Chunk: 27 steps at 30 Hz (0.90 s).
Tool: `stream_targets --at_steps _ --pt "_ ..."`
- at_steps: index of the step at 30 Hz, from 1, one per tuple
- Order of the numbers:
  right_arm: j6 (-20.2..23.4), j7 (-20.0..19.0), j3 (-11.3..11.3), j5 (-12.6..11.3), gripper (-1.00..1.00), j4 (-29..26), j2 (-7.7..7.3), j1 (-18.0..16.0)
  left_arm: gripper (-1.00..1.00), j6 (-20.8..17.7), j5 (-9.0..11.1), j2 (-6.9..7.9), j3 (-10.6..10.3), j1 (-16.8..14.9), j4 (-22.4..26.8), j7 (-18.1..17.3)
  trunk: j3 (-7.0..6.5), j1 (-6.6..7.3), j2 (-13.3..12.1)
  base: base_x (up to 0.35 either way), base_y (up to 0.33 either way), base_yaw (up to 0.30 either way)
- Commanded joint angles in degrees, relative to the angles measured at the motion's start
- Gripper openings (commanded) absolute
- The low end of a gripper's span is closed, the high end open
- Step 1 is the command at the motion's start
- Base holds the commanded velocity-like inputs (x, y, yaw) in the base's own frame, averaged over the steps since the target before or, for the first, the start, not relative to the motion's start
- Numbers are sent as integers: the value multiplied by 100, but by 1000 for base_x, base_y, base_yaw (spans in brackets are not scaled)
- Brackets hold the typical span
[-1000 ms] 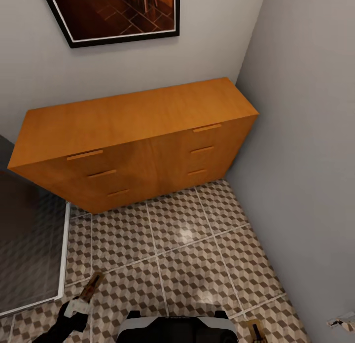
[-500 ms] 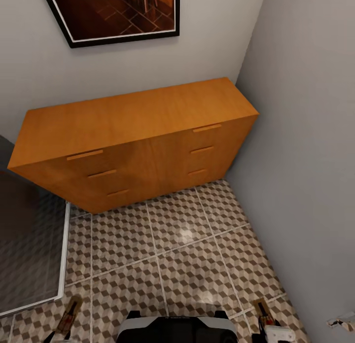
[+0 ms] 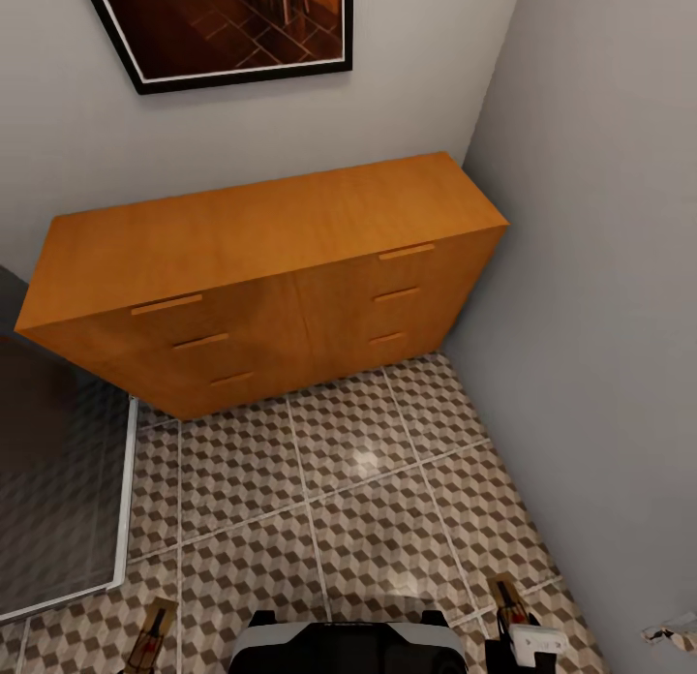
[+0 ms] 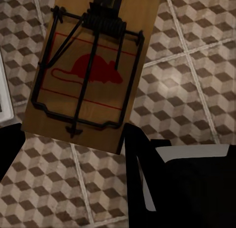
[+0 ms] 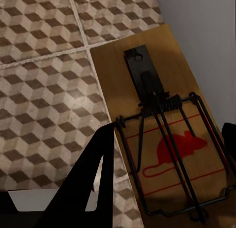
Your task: Take the four mousetraps from the cabinet in the bathroom and place them on the bathroom floor. Make sure all four end up on the same floor surface, and ensure that at least two of them are either under or directly next to the same bathroom sink.
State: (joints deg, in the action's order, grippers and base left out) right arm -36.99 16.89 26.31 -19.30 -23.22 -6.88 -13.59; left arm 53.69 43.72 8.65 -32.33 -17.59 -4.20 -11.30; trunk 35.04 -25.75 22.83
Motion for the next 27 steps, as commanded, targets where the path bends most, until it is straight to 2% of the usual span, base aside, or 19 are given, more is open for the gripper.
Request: stream_targets --at_steps 1,13,27 --pt "-30 50 50 -30 -100 4 -4 -4 -100 21 49 -3 -27 -5 -19 -41 6 -3 9 0 0 0" --pt "-166 78 49 -30 -100 53 6 -4 -100 6 49 -12 -27 1 -19 -32 -4 -3 9 0 0 0" --pt "-167 78 42 -30 -100 62 12 -4 -100 -4 49 -12 -27 1 -19 -31 -125 -3 9 0 0 0"
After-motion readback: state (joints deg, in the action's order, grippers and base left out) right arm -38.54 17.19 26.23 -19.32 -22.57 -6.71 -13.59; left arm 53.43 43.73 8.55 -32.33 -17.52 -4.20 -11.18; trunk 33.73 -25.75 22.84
